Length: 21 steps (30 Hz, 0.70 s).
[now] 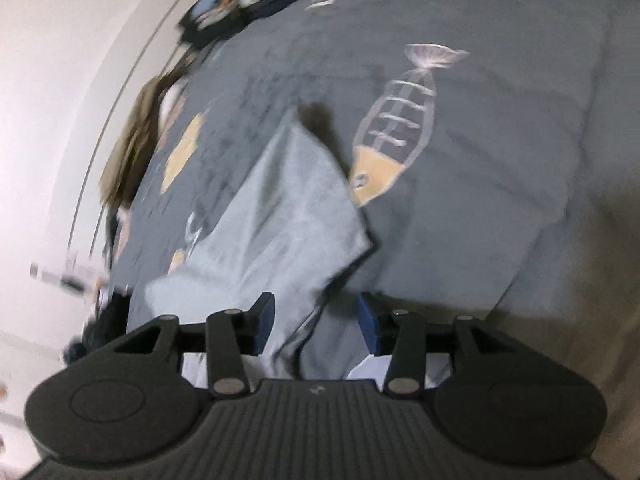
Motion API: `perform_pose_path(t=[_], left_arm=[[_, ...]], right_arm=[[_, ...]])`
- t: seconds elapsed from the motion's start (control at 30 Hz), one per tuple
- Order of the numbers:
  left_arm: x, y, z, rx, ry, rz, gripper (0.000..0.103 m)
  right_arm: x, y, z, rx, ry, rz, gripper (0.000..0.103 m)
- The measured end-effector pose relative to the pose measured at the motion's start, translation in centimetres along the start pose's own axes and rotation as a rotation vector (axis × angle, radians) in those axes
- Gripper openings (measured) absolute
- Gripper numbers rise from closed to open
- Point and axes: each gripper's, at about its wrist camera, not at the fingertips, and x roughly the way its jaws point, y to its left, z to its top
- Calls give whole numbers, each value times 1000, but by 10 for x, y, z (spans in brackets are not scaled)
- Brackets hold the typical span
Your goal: Fold clothes
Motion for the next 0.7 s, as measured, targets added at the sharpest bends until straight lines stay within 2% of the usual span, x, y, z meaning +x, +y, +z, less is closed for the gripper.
perform_pose_path(t=[0.07,0.13,0.17,0.2,0.23,0.37,0.43,0.53,0.63,0.7], left_arm=[[0,3,1,-6,-2,6,75],[0,5,1,-14,-6,13,75],[1,7,3,-20,-7,15,75],[2,10,3,-25,-6,20,75],[2,12,3,-32,-4,26,75],[3,18,2,-41,0,44,75],[2,18,3,-39,-1,50,75],[1,20,3,-41,-5,63,75],[-2,21,1,-45,-12,86,76],[-5,24,2,-51,-20,105,76]], right_arm=[[5,-9,0,52,-59,40,44],[10,-13,2,73,-72,70,40],[11,-14,4,84,-78,81,31],[8,-13,5,97,-96,87,8],[5,-13,5,110,-114,93,3],[-7,-10,9,154,-182,108,3],[-10,-2,11,103,-181,39,3],[-1,4,9,-9,-127,-91,5],[-6,5,14,12,-118,-138,7],[-18,22,14,-58,-154,-147,9]])
